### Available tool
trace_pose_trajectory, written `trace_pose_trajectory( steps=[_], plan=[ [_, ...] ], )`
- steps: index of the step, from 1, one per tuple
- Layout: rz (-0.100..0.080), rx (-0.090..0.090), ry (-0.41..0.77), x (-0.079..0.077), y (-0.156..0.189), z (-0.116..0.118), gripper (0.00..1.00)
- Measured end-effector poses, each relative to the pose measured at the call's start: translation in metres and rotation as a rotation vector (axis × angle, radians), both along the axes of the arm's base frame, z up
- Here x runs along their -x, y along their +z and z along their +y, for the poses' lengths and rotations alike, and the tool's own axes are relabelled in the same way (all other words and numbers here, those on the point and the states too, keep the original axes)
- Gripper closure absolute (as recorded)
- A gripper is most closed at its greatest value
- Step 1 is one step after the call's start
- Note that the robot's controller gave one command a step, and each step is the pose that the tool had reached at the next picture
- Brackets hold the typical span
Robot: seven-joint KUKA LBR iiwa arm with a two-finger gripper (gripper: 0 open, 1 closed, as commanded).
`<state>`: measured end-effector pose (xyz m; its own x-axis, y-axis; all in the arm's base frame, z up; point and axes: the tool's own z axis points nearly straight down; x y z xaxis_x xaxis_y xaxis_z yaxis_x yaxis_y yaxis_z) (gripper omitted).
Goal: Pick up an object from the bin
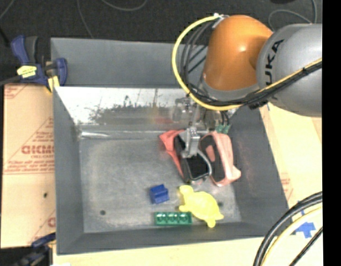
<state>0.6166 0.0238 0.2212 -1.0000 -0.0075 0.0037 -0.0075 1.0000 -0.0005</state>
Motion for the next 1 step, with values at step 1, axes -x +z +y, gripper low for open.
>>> trace_pose_trajectory(
  steps=[1],
  plan=[
    [-0.008,0.0,-0.001,-0.0013,0.0052,-0.0001,0.0]
  ],
)
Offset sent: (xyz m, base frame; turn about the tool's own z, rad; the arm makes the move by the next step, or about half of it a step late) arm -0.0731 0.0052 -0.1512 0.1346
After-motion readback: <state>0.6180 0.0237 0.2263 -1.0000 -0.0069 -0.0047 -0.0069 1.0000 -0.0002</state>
